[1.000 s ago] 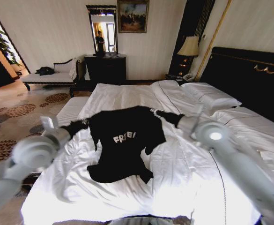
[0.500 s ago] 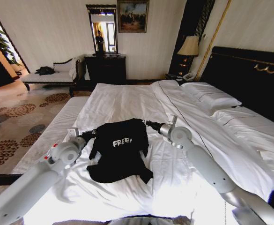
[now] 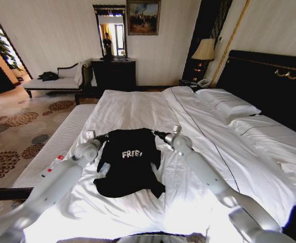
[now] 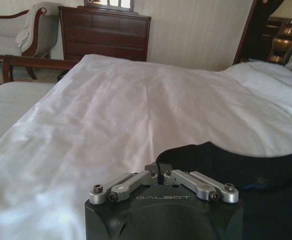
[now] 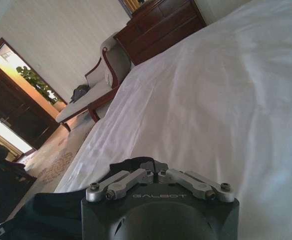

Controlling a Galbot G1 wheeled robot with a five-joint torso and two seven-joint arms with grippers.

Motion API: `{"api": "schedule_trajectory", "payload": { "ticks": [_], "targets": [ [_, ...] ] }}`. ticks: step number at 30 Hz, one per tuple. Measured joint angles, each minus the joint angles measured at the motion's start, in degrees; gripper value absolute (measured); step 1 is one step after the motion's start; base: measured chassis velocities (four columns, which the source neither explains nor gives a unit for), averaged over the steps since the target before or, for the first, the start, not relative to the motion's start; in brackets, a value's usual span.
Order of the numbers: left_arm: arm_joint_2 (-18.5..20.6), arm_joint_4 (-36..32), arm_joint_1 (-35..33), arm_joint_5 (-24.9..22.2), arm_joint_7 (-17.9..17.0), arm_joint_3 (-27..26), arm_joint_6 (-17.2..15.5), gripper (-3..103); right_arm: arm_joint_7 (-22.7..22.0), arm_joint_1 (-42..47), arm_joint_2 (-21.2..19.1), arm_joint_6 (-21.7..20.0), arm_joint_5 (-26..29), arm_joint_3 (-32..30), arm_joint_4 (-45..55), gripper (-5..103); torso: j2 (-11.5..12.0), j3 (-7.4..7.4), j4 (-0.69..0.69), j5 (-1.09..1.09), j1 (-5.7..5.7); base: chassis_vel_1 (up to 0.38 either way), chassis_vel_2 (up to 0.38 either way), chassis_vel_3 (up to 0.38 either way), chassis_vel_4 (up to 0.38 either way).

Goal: Fold the clothes on the bed.

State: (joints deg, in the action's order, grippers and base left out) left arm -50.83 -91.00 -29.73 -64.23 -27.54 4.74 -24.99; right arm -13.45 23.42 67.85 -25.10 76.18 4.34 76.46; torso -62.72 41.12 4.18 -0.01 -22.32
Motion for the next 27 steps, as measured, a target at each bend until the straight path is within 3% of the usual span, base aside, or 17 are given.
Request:
{"api": "schedule_trajectory", "payload": {
  "ticks": [8, 12, 27],
  "targets": [
    [-6.38, 11.34, 11.35, 0.66, 1.13, 6.23, 0.00, 0, 2.34, -8.32, 4.29, 2.74, -3.65, 2.51, -13.76, 0, 0.00, -0.01, 0.04, 0.02, 0.00, 0.000, 0.000, 0.000, 0.000],
    [-10.05, 20.61, 16.67, 1.80, 2.47, 9.94, -0.01, 0, 3.69, -12.03, 5.27, 4.03, -3.72, 4.06, -20.00, 0, 0.00, 0.00, 0.04, 0.01, 0.00, 0.000, 0.000, 0.000, 0.000],
    [-17.44, 34.38, 23.36, 5.04, 3.46, 12.64, -0.36, 0, 5.70, -15.60, 9.47, 8.14, -7.55, 3.16, -32.00, 0, 0.00, -0.01, 0.03, 0.01, 0.02, 0.000, 0.000, 0.000, 0.000]
  ]
}}
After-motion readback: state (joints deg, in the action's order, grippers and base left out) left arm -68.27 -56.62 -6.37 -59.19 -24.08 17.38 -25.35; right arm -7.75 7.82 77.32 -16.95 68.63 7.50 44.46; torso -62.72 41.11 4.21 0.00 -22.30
